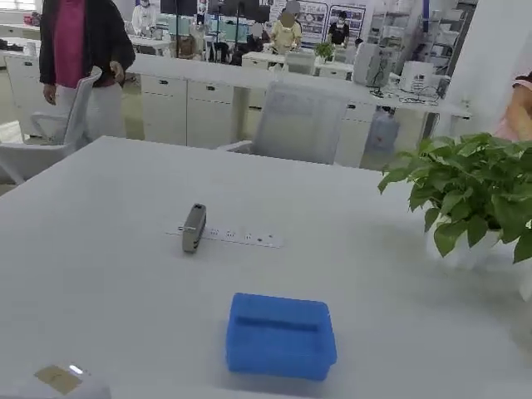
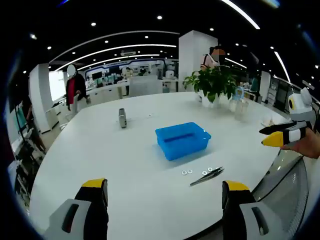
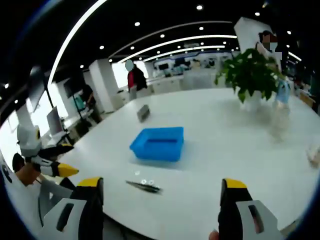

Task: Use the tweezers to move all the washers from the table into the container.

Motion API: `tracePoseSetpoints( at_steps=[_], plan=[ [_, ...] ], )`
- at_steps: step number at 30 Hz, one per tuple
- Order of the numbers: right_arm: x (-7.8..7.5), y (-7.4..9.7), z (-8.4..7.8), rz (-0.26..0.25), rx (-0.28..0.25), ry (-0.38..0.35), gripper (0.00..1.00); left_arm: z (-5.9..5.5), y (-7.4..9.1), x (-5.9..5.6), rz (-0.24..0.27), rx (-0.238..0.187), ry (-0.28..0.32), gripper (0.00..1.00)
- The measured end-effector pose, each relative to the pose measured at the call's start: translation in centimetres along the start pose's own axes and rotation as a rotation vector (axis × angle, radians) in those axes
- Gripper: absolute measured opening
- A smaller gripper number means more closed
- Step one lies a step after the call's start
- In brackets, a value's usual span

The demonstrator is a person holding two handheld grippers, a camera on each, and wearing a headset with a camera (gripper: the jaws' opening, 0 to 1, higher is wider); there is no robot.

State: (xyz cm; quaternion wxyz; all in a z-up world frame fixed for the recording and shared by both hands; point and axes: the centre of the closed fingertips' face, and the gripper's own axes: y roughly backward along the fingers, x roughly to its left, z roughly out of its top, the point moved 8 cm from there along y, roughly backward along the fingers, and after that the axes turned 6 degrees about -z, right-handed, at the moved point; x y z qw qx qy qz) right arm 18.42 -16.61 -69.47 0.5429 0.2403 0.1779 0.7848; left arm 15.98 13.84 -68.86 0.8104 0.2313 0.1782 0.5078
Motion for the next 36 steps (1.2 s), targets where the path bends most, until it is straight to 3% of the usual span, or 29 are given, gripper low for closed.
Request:
tracePoseSetpoints(
  at_steps=[17,31,36],
  plan=[
    [0.17,-0.57,-0.10,0.002,0.036,0.029,0.96,0.12,-0.41,0.47,-0.005,0.008,-0.011,0.94],
    [0.33,-0.54,0.08,-0.011,0.028,0.036,0.92,0.27,-0.32,0.90,-0.003,-0.012,-0.020,0.93],
    [0.50,-0.58,0.07,-0.013,0.026,0.033,0.92,0.29,-0.40,0.49,-0.029,-0.015,-0.026,0.92]
  ],
)
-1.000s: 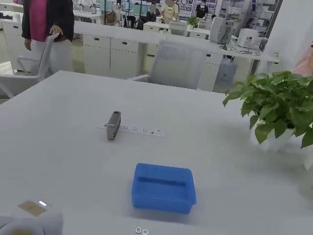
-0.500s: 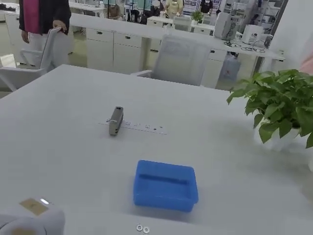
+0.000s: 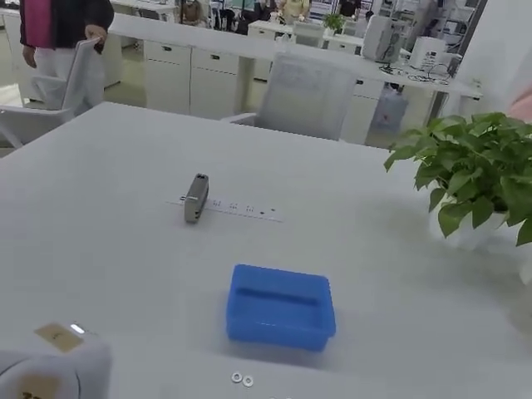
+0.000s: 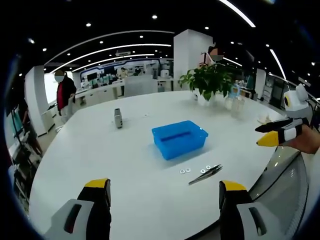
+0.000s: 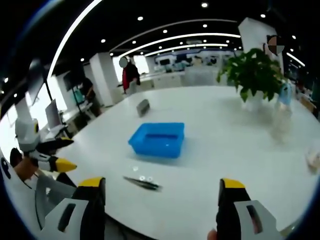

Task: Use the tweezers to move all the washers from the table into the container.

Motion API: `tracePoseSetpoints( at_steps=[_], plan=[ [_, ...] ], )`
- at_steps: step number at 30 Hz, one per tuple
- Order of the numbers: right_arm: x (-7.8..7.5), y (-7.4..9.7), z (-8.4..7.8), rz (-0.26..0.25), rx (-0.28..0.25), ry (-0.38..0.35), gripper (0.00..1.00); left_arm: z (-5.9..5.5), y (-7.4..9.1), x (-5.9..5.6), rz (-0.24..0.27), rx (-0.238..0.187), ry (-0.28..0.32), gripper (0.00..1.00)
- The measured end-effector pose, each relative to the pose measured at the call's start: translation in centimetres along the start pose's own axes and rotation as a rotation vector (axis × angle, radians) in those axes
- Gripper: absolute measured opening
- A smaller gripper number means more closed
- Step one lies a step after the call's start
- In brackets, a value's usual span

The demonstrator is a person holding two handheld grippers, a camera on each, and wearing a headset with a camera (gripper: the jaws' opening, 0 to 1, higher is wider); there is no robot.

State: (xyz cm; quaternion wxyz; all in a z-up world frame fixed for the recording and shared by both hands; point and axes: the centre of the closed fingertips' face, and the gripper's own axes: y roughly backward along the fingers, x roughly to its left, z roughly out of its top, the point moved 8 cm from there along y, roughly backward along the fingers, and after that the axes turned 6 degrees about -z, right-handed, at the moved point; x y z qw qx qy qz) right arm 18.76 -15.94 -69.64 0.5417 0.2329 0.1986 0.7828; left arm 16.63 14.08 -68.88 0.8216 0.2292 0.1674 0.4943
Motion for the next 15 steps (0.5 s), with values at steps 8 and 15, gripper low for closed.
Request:
tracePoseSetpoints(
  at_steps=[8,15],
  plan=[
    [0.1,0.1,0.0,-0.009,-0.015,0.004,0.90,-0.1,-0.4,-0.2,-0.035,0.019,-0.005,0.87],
    [-0.1,0.1,0.1,-0.009,-0.017,0.011,0.84,0.5,-1.3,-0.1,-0.090,0.020,-0.037,0.77]
  ],
)
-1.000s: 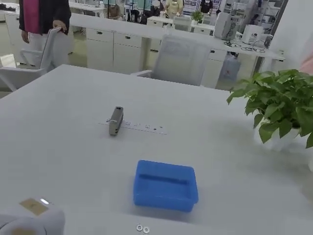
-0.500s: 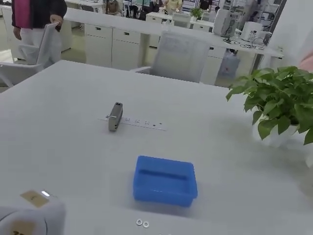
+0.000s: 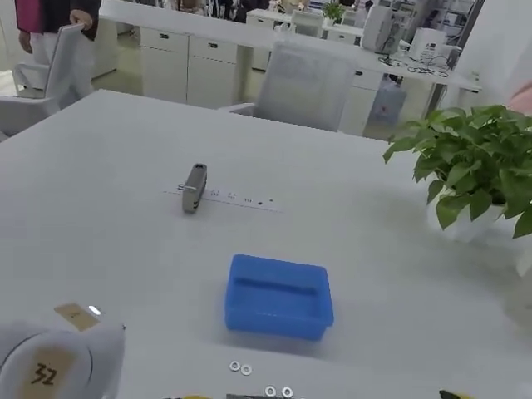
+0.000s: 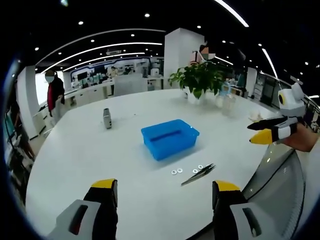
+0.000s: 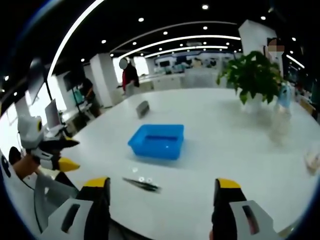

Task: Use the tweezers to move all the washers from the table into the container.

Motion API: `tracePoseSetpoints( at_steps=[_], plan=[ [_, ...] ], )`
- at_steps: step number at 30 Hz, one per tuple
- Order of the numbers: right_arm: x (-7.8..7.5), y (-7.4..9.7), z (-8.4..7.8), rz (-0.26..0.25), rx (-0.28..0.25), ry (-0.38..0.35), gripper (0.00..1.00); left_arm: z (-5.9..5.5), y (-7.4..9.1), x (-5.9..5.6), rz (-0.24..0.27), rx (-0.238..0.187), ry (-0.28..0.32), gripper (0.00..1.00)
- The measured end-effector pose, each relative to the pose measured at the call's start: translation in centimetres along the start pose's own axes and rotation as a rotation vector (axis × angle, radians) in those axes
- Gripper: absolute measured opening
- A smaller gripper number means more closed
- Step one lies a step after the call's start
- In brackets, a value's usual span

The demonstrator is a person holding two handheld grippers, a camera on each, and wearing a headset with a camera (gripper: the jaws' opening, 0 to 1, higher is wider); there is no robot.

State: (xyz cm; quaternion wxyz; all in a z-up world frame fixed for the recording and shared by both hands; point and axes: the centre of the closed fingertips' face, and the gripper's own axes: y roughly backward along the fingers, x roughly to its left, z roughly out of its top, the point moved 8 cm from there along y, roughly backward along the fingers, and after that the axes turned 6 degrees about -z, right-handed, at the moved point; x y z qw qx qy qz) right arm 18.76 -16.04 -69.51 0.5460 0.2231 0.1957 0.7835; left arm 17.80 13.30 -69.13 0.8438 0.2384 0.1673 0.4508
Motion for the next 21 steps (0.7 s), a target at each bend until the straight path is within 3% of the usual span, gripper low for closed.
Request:
tracePoseSetpoints(
  at_steps=[3,7,10,13,21],
  plan=[
    [0.0,0.0,0.0,-0.002,-0.002,0.000,0.81,0.5,-0.7,0.0,-0.036,0.002,-0.024,0.72],
    [0.1,-0.1,-0.1,0.002,0.008,-0.002,0.78,0.9,-1.6,0.0,-0.096,0.017,-0.043,0.55],
    [0.1,-0.2,-0.2,0.003,0.013,-0.001,0.77,0.7,-2.8,-0.1,-0.175,0.053,-0.097,0.44],
    [0.0,-0.2,-0.4,0.001,0.024,-0.003,0.77,0.7,-3.8,-0.3,-0.219,0.070,-0.153,0.33],
    [-0.2,-0.4,-0.8,0.001,0.051,-0.018,0.75,-0.1,-7.4,-0.5,-0.326,0.172,-0.263,0.20]
  ],
)
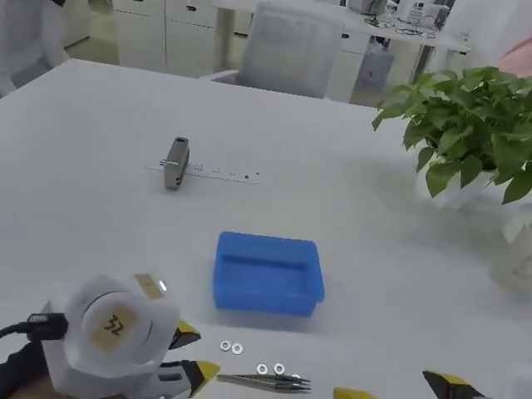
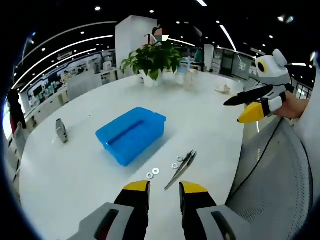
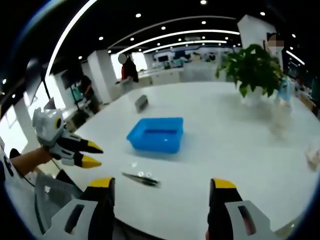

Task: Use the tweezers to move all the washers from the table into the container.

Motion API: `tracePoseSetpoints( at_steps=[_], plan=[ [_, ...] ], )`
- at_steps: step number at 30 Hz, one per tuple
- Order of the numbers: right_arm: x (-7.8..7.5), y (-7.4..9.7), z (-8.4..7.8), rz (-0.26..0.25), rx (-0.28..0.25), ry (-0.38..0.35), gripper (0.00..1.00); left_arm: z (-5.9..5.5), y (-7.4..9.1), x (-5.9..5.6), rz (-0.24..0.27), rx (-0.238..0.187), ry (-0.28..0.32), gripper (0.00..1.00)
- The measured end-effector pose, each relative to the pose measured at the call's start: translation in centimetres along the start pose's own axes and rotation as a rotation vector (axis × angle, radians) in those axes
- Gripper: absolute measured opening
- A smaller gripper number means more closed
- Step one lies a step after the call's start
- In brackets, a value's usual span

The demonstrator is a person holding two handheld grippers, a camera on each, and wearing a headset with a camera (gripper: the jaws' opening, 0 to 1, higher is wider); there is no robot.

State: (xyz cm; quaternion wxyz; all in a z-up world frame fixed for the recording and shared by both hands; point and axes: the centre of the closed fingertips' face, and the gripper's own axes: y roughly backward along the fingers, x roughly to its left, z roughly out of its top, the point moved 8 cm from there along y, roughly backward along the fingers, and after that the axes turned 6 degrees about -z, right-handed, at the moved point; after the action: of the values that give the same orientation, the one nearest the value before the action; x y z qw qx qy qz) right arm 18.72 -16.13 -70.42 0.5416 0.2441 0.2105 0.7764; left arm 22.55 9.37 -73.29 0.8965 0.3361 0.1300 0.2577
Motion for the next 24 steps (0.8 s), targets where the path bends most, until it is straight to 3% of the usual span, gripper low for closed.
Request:
tracePoseSetpoints(
  at_steps=[5,8,11,13,14,22,24],
  plan=[
    [-0.1,0.0,-0.3,0.001,0.016,-0.010,0.75,-0.7,-2.3,0.4,-0.070,0.078,-0.061,0.14],
    [-0.3,-0.1,-0.5,-0.002,0.029,-0.014,0.75,-0.9,-3.6,0.5,-0.118,0.093,-0.102,0.10],
    [-0.3,-0.2,-0.6,0.000,0.035,-0.016,0.74,-1.4,-4.8,0.7,-0.135,0.134,-0.167,0.08],
    [-0.2,-0.3,-0.6,0.000,0.042,-0.014,0.74,-1.8,-5.7,0.9,-0.126,0.155,-0.166,0.07],
    [-0.2,-0.3,-0.6,0.003,0.047,-0.014,0.74,-1.9,-6.0,0.9,-0.148,0.168,-0.192,0.06],
    [0.1,-0.3,-0.7,0.006,0.060,-0.015,0.74,-2.3,-7.0,1.0,-0.182,0.207,-0.268,0.00],
    [0.2,-0.2,-0.7,0.007,0.061,-0.011,0.74,-2.6,-6.9,1.0,-0.193,0.237,-0.308,0.00]
  ],
)
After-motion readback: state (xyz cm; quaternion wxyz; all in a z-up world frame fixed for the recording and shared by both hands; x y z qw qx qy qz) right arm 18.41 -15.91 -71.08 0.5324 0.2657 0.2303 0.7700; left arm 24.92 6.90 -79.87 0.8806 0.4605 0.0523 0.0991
